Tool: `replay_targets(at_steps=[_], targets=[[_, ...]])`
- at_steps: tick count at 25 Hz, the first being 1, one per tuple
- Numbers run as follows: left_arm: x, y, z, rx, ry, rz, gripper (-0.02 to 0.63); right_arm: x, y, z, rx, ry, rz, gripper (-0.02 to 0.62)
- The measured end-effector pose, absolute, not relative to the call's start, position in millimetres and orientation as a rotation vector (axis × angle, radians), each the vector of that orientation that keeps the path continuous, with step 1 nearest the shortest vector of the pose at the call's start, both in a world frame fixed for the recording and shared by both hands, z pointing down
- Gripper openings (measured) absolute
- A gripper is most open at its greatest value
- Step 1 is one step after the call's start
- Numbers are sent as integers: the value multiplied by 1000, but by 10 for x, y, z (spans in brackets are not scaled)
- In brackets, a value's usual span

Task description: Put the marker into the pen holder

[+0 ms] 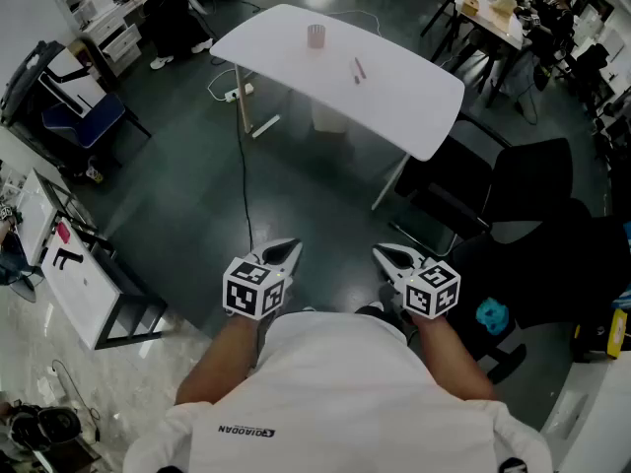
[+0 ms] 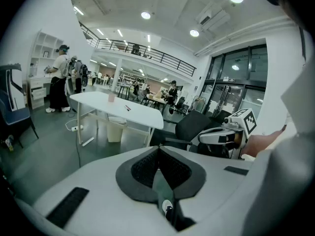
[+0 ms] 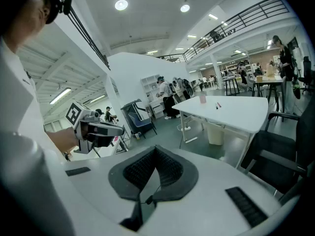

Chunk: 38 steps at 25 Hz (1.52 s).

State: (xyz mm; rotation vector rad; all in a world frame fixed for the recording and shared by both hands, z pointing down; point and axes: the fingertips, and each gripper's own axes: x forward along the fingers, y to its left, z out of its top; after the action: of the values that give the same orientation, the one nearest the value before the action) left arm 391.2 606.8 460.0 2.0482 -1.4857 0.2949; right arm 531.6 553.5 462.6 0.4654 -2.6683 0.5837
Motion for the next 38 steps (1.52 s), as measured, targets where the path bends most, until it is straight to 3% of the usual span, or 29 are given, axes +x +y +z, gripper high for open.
replay_targets(at_steps=[24,38], targets=[[3620,6201,4751,2010,-1469,310,28,4846,5662,4699,379,-2659,573,18],[3298,5789,4853,1943,-1526,293,28,4670,4983,4858,464,-2667,733,18]])
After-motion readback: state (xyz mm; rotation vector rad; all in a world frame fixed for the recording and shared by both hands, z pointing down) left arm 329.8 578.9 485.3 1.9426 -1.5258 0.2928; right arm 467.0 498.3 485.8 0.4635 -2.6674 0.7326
